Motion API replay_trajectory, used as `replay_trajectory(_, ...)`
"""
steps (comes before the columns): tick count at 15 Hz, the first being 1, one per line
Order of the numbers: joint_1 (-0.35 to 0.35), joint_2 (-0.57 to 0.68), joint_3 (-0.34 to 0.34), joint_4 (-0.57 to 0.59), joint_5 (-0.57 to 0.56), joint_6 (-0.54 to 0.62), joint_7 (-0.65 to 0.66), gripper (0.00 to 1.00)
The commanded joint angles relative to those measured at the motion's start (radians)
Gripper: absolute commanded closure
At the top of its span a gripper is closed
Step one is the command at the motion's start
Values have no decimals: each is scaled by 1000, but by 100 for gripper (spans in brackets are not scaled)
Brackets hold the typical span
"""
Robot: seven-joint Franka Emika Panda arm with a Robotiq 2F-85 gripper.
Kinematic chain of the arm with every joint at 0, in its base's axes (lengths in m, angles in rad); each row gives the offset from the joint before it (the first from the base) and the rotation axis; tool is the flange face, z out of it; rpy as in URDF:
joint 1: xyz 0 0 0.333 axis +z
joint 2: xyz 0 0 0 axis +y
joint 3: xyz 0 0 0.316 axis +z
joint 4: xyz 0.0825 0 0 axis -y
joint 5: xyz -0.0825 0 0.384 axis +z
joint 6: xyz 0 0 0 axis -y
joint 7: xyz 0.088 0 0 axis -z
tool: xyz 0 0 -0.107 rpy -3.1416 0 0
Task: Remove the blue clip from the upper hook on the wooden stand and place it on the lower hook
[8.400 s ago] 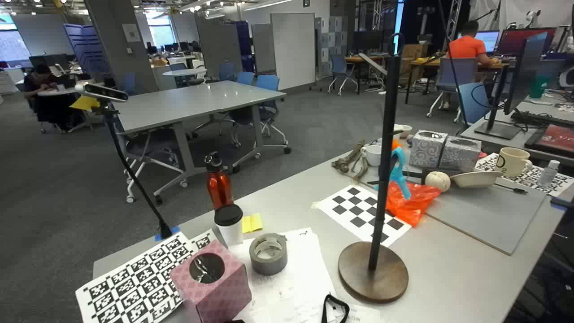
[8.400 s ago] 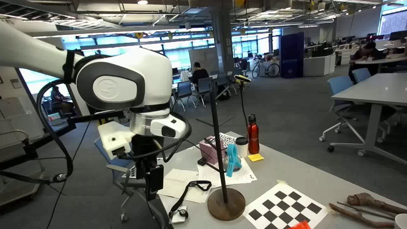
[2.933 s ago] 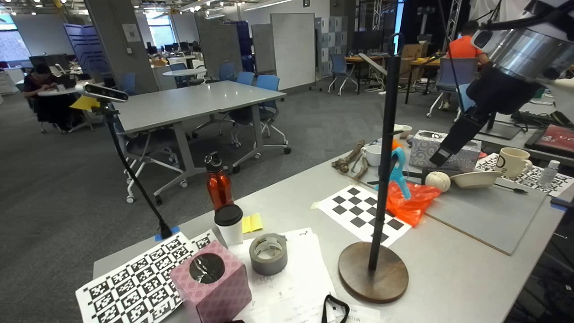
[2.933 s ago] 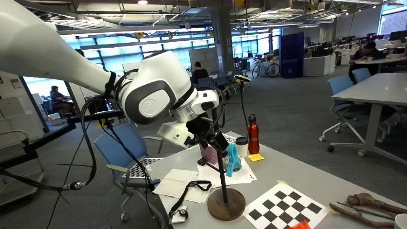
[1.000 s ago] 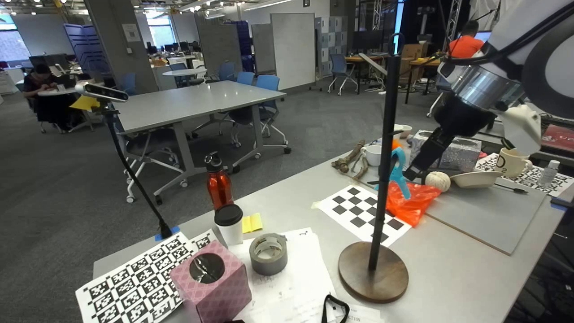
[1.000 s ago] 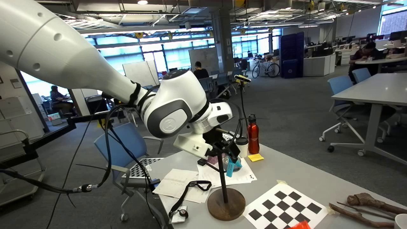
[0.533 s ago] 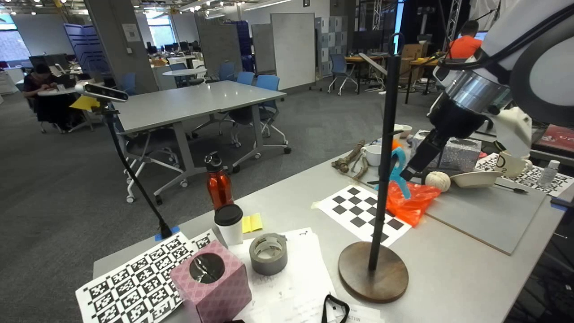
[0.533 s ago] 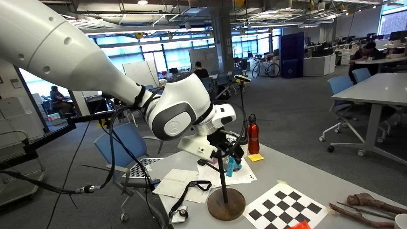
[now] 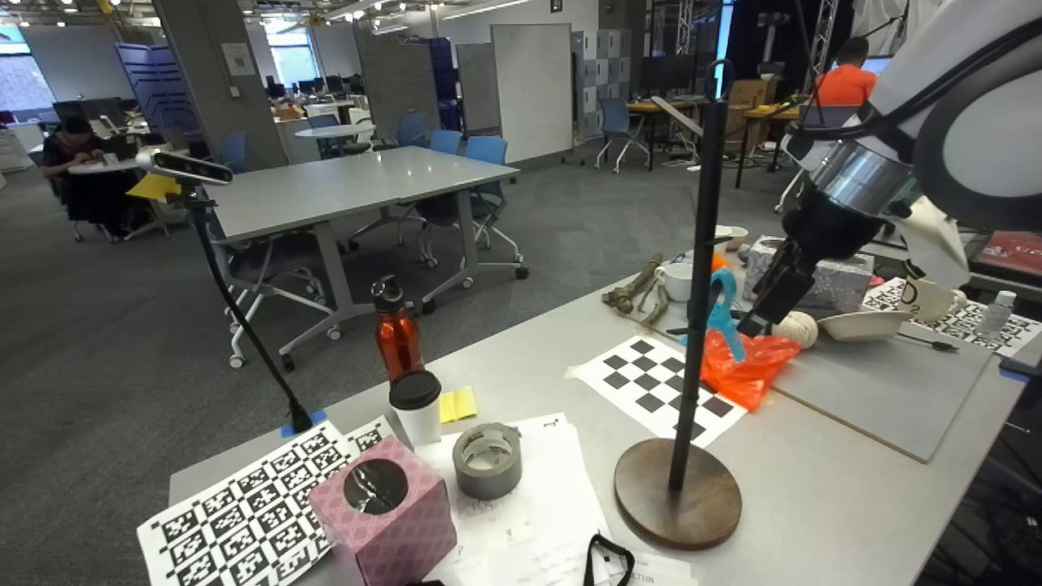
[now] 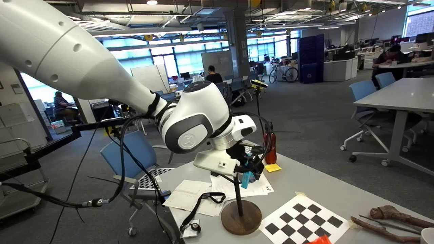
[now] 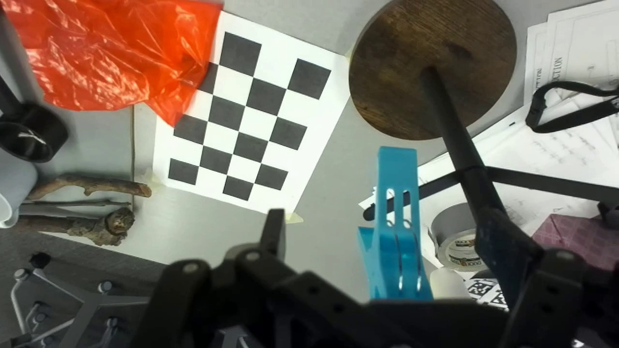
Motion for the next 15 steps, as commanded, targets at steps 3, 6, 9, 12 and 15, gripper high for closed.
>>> replay_trajectory(3, -35, 35, 41, 64, -2, -29, -40, 0)
replay_trajectory(6, -43, 47, 54, 84, 10, -29, -44, 0)
replay_trajectory(9, -53, 65, 61, 98, 8, -32, -43, 8)
replay_trajectory(12, -61, 82, 68, 107, 1, -30, -39, 42)
replay_trajectory(15, -72, 90, 76, 111, 3, -30, -40, 64)
